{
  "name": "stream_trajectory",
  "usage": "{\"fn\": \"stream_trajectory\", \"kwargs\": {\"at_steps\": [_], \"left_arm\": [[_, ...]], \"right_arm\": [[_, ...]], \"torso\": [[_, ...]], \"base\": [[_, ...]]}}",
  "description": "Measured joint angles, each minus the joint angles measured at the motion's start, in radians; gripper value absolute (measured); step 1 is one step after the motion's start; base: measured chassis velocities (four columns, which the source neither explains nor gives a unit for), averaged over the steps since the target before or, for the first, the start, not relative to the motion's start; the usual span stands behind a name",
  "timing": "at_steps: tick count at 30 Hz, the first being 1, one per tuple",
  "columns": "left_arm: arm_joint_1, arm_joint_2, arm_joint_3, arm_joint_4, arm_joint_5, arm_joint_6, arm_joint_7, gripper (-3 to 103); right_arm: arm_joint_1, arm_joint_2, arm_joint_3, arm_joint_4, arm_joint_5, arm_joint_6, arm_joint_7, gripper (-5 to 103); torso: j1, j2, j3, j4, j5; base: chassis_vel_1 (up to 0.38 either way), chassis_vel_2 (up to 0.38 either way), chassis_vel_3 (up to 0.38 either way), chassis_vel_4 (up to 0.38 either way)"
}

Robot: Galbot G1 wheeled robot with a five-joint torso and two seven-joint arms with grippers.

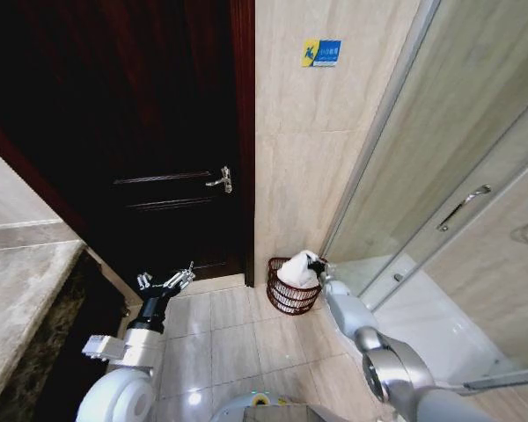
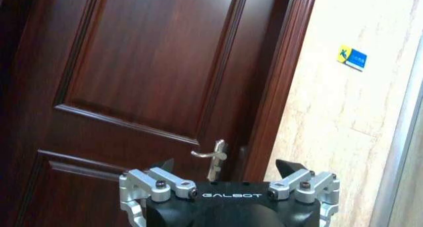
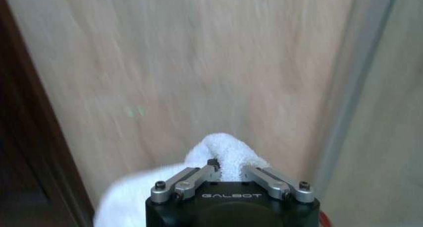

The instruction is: Discard the used towel into the hamper.

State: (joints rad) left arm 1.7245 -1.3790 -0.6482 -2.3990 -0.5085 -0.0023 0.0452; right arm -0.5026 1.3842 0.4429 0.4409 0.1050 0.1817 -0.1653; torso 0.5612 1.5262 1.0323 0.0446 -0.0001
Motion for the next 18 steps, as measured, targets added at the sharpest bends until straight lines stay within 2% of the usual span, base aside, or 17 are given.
{"fn": "stream_trajectory", "kwargs": {"at_steps": [1,2,4,5,6,10,11,13,14,15,16,17,18], "left_arm": [[0.0,0.0,0.0,0.0,0.0,0.0,0.0,100],[0.0,0.0,0.0,0.0,0.0,0.0,0.0,100],[0.0,0.0,0.0,0.0,0.0,0.0,0.0,100],[0.0,0.0,0.0,0.0,0.0,0.0,0.0,100],[0.0,0.0,0.0,0.0,0.0,0.0,0.0,100],[0.0,0.0,0.0,0.0,0.0,0.0,0.0,100],[0.0,0.0,0.0,0.0,0.0,0.0,0.0,100],[0.0,0.0,0.0,0.0,0.0,0.0,0.0,100],[0.0,0.0,0.0,0.0,0.0,0.0,0.0,100],[0.0,0.0,0.0,0.0,0.0,0.0,0.0,100],[0.0,0.0,0.0,0.0,0.0,0.0,0.0,100],[0.0,0.0,0.0,0.0,0.0,0.0,0.0,100],[0.0,0.0,0.0,0.0,0.0,0.0,0.0,100]], "right_arm": [[-0.002,0.0,0.006,-0.002,-0.018,-0.019,0.01,4],[-0.012,-0.003,0.014,-0.002,-0.041,-0.05,0.021,9],[-0.022,-0.006,0.017,-0.002,-0.046,-0.061,0.024,9],[-0.029,-0.008,0.018,-0.001,-0.047,-0.066,0.022,14],[-0.029,-0.008,0.018,-0.001,-0.047,-0.066,0.022,14],[-0.046,-0.018,0.015,0.015,-0.045,-0.071,0.001,36],[-0.046,-0.018,0.015,0.015,-0.045,-0.071,0.001,36],[-0.058,-0.034,0.003,0.029,-0.053,-0.092,-0.044,47],[-0.064,-0.045,-0.003,0.036,-0.077,-0.108,-0.078,52],[-0.067,-0.054,-0.003,0.036,-0.113,-0.115,-0.101,52],[-0.067,-0.054,-0.003,0.036,-0.113,-0.115,-0.101,52],[-0.065,-0.057,0.013,0.018,-0.176,-0.103,-0.103,57],[-0.052,-0.042,0.05,-0.017,-0.218,-0.076,-0.055,63]], "torso": [[0.0,0.0,0.0,-0.0002,0.0],[0.0,0.0,0.0,-0.0003,0.0001],[0.0,0.0,0.0,-0.0004,0.0002],[0.0,0.0,0.0,-0.0004,0.0003],[0.0,0.0,0.0,-0.0004,0.0003],[0.0,0.0,0.0,-0.0001,0.0],[0.0,0.0,0.0,-0.0001,0.0],[0.0,0.0,0.0,0.0,0.0001],[0.0,0.0,0.0,0.0,0.0002],[0.0,0.0,0.0,0.0,0.0003],[0.0,0.0,0.0,0.0,0.0003],[0.0,0.0,0.0,-0.0007,-0.0007],[0.0,0.0,0.0,-0.0012,-0.0005]], "base": [[0.0,0.0,0.0,0.0],[0.0,0.0,0.0,0.0],[0.0,0.0,0.0,0.0],[0.0,0.0,0.0,0.0],[0.0,0.0,0.0,0.0],[0.0,0.0,0.0,0.0],[0.0,0.0,0.0,0.0],[0.0,0.0,0.0,0.0],[0.0,0.0,0.0,0.0],[0.0,0.0,0.0,0.0],[0.0,0.0,0.0,0.0],[0.0,0.0,0.0,0.0],[0.0,0.0,0.0,0.0]]}}
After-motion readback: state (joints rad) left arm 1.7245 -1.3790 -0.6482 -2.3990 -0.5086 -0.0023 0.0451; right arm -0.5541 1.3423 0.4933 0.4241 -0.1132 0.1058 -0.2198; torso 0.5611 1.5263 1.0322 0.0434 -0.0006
